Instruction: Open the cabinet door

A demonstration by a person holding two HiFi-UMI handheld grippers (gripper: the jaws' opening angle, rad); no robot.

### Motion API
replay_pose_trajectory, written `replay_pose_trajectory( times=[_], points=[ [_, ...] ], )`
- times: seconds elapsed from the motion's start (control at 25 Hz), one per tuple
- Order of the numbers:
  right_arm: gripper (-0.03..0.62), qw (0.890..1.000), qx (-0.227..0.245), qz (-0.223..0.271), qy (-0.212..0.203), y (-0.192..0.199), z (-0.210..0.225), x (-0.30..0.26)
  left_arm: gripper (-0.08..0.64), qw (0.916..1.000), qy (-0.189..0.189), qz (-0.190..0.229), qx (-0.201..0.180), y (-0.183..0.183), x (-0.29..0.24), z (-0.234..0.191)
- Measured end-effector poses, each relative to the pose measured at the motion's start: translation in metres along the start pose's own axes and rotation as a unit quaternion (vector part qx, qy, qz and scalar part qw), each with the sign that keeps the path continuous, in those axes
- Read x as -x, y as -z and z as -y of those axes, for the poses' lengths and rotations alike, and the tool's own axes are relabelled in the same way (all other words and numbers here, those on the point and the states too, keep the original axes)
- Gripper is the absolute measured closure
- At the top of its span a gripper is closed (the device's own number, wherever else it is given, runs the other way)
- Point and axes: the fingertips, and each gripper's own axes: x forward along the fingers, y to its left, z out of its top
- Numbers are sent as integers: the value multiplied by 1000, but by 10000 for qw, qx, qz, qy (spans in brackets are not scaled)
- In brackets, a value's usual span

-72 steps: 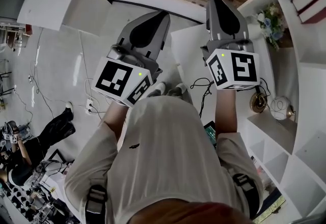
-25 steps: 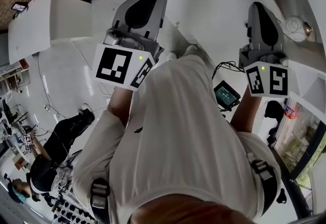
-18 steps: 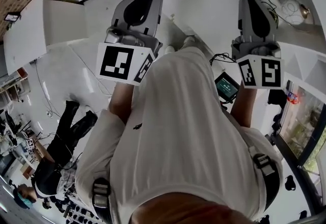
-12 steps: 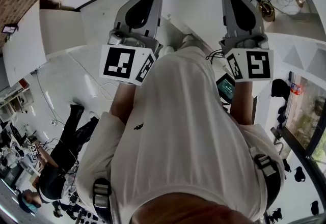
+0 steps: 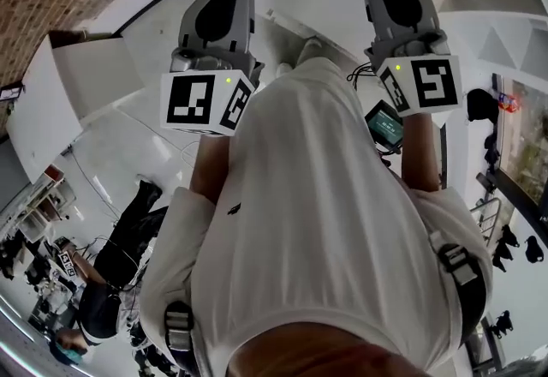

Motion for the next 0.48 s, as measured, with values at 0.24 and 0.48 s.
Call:
replay_pose_trajectory(
  times=[0.24, 0.48],
  points=[
    [572, 9993, -136, 319, 125, -16, 1, 6, 551, 9999, 79, 16, 115, 1, -1, 3],
    [572, 9993, -164, 332, 98, -19, -6, 9, 551, 9998, 115, 50, 125, -3, 2, 5]
  ],
)
